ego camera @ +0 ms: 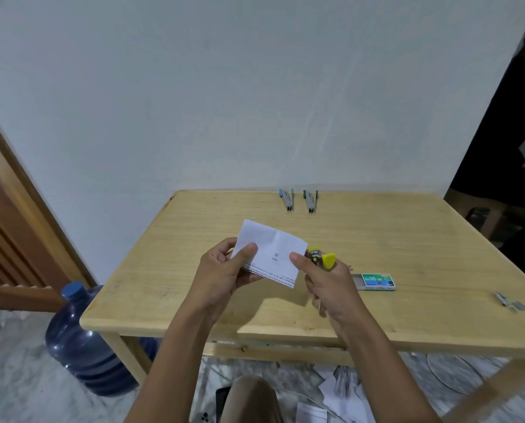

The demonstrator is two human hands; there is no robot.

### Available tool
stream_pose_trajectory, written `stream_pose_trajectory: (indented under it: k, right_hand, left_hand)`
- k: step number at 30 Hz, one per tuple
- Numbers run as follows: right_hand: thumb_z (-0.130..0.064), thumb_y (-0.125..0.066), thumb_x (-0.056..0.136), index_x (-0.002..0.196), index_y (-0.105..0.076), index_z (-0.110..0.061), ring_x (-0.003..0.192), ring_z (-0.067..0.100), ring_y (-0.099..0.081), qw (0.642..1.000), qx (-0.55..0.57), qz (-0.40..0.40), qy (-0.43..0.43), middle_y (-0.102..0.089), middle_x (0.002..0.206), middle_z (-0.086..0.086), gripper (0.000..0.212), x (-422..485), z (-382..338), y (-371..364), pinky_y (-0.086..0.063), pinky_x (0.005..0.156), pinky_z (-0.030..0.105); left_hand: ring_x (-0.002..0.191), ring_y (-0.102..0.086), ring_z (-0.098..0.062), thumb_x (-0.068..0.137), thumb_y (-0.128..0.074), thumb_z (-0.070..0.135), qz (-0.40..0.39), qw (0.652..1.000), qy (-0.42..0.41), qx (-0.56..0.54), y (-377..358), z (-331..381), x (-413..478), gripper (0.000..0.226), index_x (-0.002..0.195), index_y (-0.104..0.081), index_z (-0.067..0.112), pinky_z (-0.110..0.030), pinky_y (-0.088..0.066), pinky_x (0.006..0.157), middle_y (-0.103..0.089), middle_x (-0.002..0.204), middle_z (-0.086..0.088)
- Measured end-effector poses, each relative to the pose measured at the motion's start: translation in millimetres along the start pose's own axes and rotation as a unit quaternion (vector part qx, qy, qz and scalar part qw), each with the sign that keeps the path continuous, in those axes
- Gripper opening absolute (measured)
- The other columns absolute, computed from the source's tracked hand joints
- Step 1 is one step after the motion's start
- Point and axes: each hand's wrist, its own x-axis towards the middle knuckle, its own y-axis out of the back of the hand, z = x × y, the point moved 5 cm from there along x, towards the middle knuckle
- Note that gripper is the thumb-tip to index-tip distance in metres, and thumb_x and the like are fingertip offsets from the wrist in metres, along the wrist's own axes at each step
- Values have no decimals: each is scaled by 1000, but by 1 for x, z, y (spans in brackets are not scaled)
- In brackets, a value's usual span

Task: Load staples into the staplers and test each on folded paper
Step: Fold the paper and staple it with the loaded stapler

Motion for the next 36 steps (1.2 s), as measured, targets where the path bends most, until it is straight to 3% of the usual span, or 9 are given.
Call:
stream_pose_trajectory:
  k: [3,9,14,18,22,26,29,33,36]
  right_hand:
    - [-19,-72,87,80,-70,-16,41,8,-26,1000,21,-14,10,-43,41,-14,8,-1,0,-3,-25,43,21]
    - [-12,-67,91,67,-61,-17,32,-1,-43,998,-6,-27,48,-48,36,-15,26,-4,-8,-10,-30,39,9]
    - [-19,-70,90,58,-56,-21,38,8,-26,999,22,-2,27,-36,37,-13,34,-5,-7,-7,-24,36,15]
    - [-16,-69,90,52,-52,-23,30,0,-36,999,5,-13,48,-42,33,-14,43,-7,-10,-11,-27,36,10]
    - [-15,-68,91,61,-57,-20,34,-2,-42,998,-4,-17,63,-45,35,-16,32,-7,-6,-12,-30,41,8]
    - [-17,-69,90,72,-66,-13,41,-1,-42,997,-23,-22,74,-51,45,-15,19,-5,-3,-11,-34,47,12]
    - [-25,-70,88,76,-66,-7,54,10,-46,992,-78,-8,97,-57,60,6,22,-3,0,-8,-37,55,24]
    - [-40,-68,82,86,-62,-20,56,17,-44,986,-110,-71,100,-58,66,0,21,-6,3,-11,-38,58,34]
    - [-57,-62,71,100,-52,-34,79,34,-57,977,-148,-128,86,-70,92,11,38,-7,8,-17,-46,74,47]
  left_hand:
    - [88,-73,-26,90,-68,13,19,1000,-9,-11,3,1,-1,22,109,-64,3,-32,-62,72,-75,101,-19]
    - [86,-73,-25,91,-67,15,28,999,-24,-19,-3,0,-3,20,109,-66,5,-31,-61,72,-75,99,-18]
    - [81,-71,-27,84,-72,22,34,989,19,-139,-8,-12,-3,38,116,-61,6,-34,-62,71,-72,100,-13]
    - [79,-71,-26,78,-73,20,-43,993,53,-92,-26,-24,-9,39,113,-68,4,-36,-61,80,-73,103,-18]
    - [81,-71,-25,82,-73,11,2,998,26,-55,-23,-28,-6,32,111,-69,-2,-31,-61,74,-75,101,-20]
    - [70,-69,-20,84,-73,11,28,999,21,-38,-23,-31,-8,28,108,-70,-3,-33,-61,74,-73,77,-10]
    - [60,-65,-15,85,-73,9,45,997,27,-60,-25,-35,-9,26,107,-69,-4,-33,-62,73,-67,63,-2]
    - [65,-68,-20,84,-72,7,82,988,18,-132,-25,-34,-11,26,106,-67,-5,-33,-61,72,-67,62,-3]
    - [77,-72,-28,82,-74,6,86,983,-3,-160,-28,-32,-15,27,106,-68,-4,-42,-60,83,-73,76,-10]
